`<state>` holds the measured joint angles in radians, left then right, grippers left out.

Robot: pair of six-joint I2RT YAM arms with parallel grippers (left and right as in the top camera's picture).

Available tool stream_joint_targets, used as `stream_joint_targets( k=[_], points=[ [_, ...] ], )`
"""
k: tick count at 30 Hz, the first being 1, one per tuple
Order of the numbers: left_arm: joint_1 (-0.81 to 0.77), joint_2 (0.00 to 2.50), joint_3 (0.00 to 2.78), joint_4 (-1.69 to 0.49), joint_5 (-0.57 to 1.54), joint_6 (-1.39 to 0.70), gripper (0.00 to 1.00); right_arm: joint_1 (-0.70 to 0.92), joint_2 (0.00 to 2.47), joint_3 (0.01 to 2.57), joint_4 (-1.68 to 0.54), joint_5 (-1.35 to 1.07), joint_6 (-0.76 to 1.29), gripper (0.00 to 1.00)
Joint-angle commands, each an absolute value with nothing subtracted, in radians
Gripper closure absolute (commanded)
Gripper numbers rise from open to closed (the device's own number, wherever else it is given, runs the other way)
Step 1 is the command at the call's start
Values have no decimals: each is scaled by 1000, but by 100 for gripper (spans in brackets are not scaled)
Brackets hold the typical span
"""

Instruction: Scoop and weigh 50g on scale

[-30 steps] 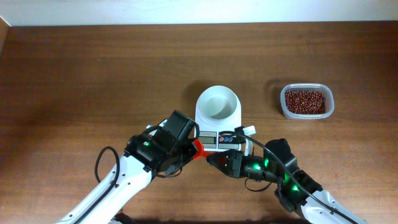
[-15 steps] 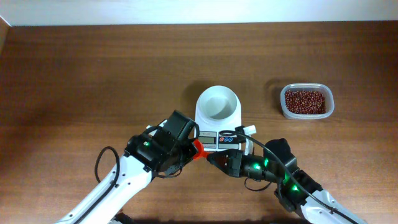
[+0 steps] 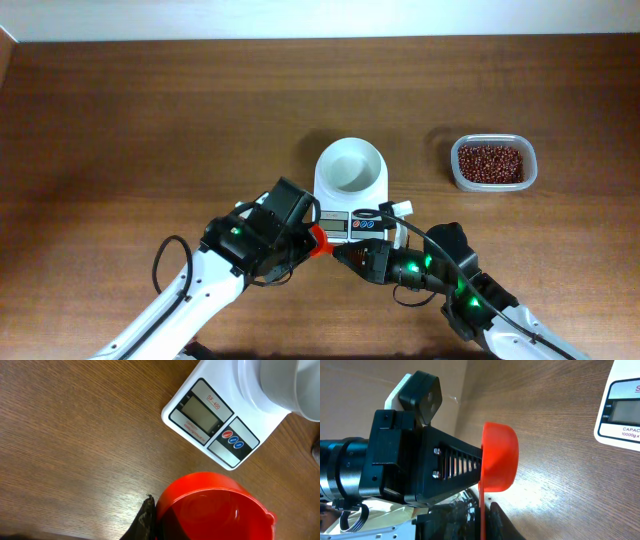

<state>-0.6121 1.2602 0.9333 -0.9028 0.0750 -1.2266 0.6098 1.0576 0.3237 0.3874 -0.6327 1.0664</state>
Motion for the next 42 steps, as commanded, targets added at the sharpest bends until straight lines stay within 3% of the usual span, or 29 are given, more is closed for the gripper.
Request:
stream_joint_targets(
  k=[1,20,24,29,32,36,42],
  points=[
    [-614,1251,935,-905,74,-1211,100,617,1056,341,400,-643,1056,84],
    [-614,1251,935,-897,70,-1211,100,617,1056,341,399,-662,1056,96],
    [-614,1251,935,-898,70,-1211,81,617,1056,341,397,-692,1031,96],
    [-614,1251,935,-899,36,-1211,55,614,1056,341,366,-699,778,96],
    [-614,1251,935,-912,37,-1211,44,607,1055,341,264,-614,653,96],
    [-614,1251,935,-913,37,-1211,39,514,1033,341,116,-596,633,96],
    [-614,1251,935,-913,37,-1211,25,388,737,342,-178,-628,582,96]
  ],
)
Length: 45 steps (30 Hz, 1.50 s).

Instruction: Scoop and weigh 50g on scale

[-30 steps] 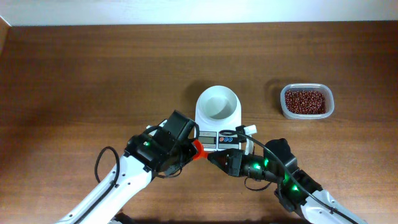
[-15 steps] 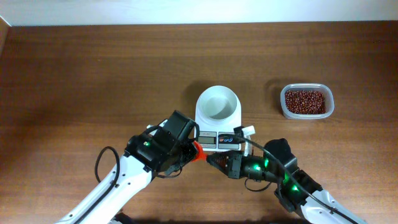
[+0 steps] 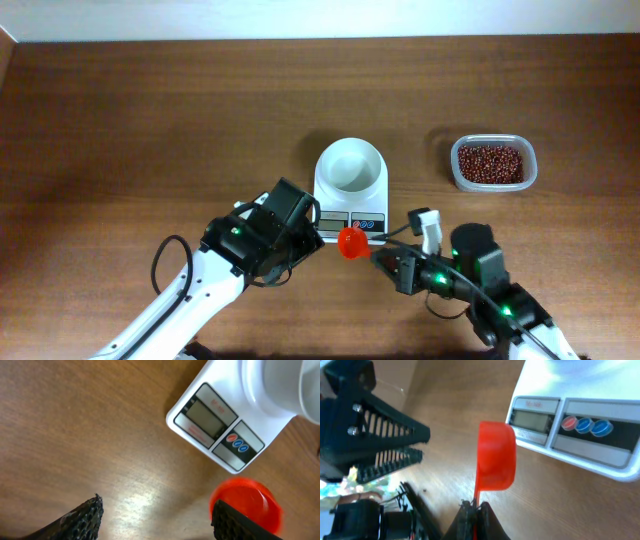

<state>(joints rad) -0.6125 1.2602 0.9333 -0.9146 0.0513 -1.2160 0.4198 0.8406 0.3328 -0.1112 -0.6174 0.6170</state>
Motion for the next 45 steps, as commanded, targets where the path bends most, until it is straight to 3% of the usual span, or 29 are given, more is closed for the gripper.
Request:
stream_joint_targets(
  k=[1,4,5,9,10,11,12,13,26,36,45],
  points=[
    [-614,1251,935,-913,37,-1211,24,356,642,342,-258,-628,582,96],
    [-614,1251,935,-913,37,-1211,18,296,482,345,-348,-628,583,96],
    [-614,1251,935,-913,37,-1211,1,278,440,350,-367,-628,583,96],
    [-614,1251,935,-913,37,-1211,1,204,330,427,-442,-627,579,96],
    [-614,1251,935,-913,38,-1211,7,190,328,451,-450,-627,577,96],
    [-614,1251,935,-913,38,-1211,67,175,329,479,-463,-619,566,96],
    [-614,1251,935,-912,40,-1211,98,167,329,501,-476,-616,548,96],
    [-614,1251,935,-911,40,-1211,100,155,329,530,-495,-612,526,96],
    [-828,1376,935,-656,-147,-1211,100,128,329,608,-572,-560,467,96],
    [-835,1691,935,-342,-159,-1087,100,129,329,608,-564,-253,471,96],
    [-835,1748,935,-262,-229,-1082,100,128,329,608,-544,-249,471,96]
  ],
)
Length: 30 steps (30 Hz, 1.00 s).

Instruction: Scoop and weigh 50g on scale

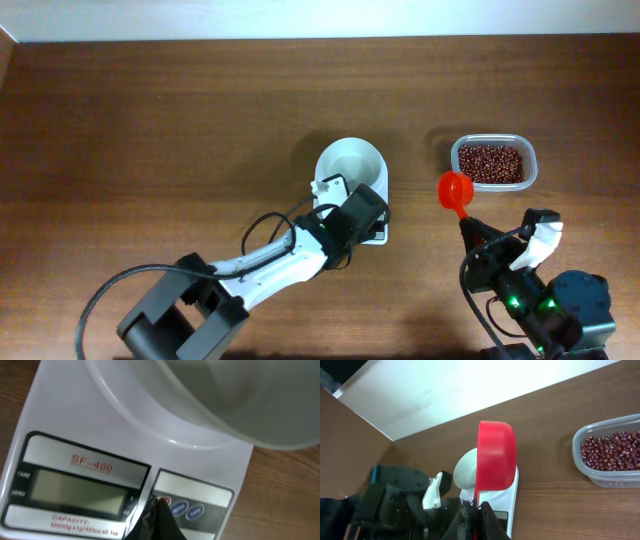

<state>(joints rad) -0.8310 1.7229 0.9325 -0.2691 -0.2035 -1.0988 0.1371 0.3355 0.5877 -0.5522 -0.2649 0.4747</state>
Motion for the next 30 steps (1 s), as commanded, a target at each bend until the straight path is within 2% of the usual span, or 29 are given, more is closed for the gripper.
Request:
stream_joint_targets(
  k=[1,30],
  points=[
    [-835,1748,935,-262,-229,-1082,100,129,329,608,-544,-249,471,96],
    [-868,1768,935,-236,-226,-1082,100,129,329,608,-543,-250,472,96]
  ],
)
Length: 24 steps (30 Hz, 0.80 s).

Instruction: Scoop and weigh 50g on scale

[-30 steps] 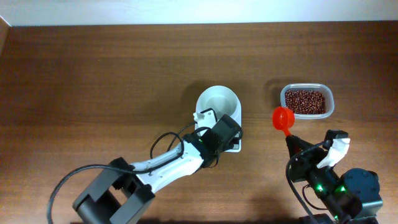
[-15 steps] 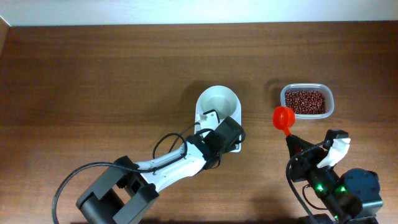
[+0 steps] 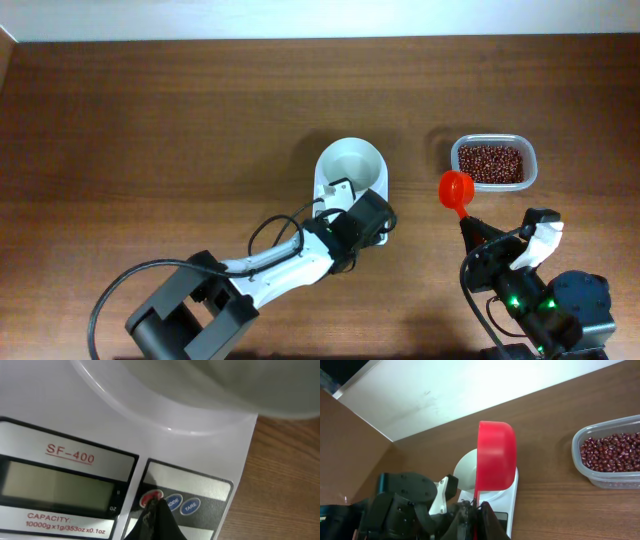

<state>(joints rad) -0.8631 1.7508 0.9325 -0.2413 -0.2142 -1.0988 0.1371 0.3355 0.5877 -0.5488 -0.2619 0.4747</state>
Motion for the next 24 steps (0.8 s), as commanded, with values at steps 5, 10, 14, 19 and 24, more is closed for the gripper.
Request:
stream_joint_targets(
  k=[5,10,14,19,24],
  points=[
    [-868,1769,935,-239,-234,-1082,100,129,329,608,-543,-250,471,96],
    [-868,1769,935,-240,-249,-1082,100,129,329,608,-543,-250,472,96],
    [-868,1771,935,-240,-253,-1082,100,129,329,608,-543,-250,472,96],
    [-868,1794,935,-221,-258,-1083,100,129,329,608,-543,-250,472,96],
    [-868,1800,935,-216,-258,-1083,99,129,329,608,-543,-250,472,96]
  ],
)
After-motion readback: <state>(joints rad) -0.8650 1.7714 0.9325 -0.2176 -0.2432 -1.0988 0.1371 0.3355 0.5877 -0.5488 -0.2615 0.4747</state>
